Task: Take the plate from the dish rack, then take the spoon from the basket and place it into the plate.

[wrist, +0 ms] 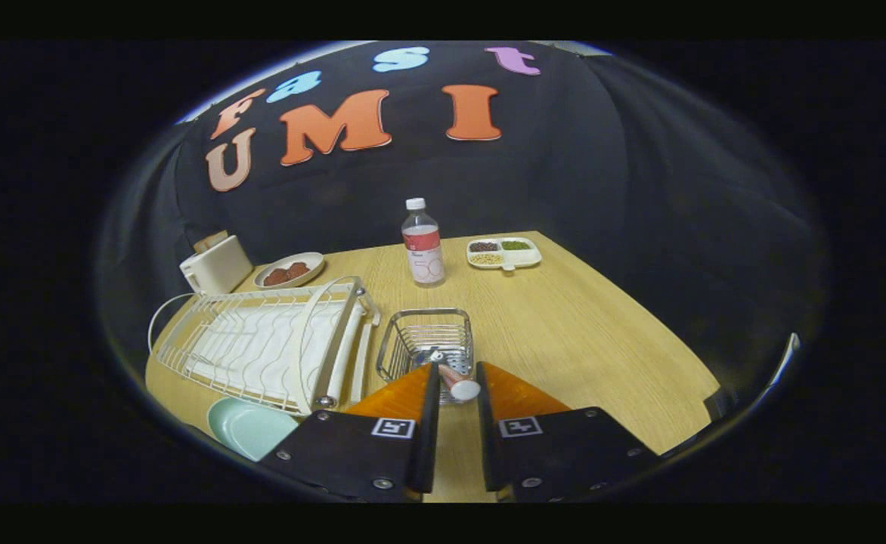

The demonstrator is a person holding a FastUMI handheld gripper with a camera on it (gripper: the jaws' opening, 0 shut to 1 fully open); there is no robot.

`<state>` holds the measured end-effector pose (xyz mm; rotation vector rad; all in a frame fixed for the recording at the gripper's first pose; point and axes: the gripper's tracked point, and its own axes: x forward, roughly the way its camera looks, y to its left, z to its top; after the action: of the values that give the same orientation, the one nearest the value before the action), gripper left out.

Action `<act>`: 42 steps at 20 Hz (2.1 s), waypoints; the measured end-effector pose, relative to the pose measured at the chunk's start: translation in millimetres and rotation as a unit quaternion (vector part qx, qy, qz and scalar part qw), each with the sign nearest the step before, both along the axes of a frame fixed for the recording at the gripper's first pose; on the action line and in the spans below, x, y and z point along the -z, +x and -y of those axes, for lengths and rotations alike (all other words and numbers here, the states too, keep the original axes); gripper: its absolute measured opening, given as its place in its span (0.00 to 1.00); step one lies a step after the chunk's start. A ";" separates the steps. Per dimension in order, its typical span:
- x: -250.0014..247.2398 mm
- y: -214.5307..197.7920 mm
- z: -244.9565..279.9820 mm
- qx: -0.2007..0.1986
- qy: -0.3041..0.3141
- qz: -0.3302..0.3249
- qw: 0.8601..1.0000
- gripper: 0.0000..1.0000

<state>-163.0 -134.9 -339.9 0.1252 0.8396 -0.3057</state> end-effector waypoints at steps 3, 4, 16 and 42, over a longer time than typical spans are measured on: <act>-3.1 1.9 -14.2 -0.021 -0.001 0.004 1.000 0.16; -4.3 2.4 -14.4 -0.025 -0.006 0.000 1.000 0.13; -96.9 44.9 -8.5 -0.024 -0.017 0.055 0.998 0.12; -157.2 -3.0 -190.0 -0.193 0.117 0.095 0.970 0.12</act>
<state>-166.0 55.1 -182.7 0.2047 0.6897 0.1707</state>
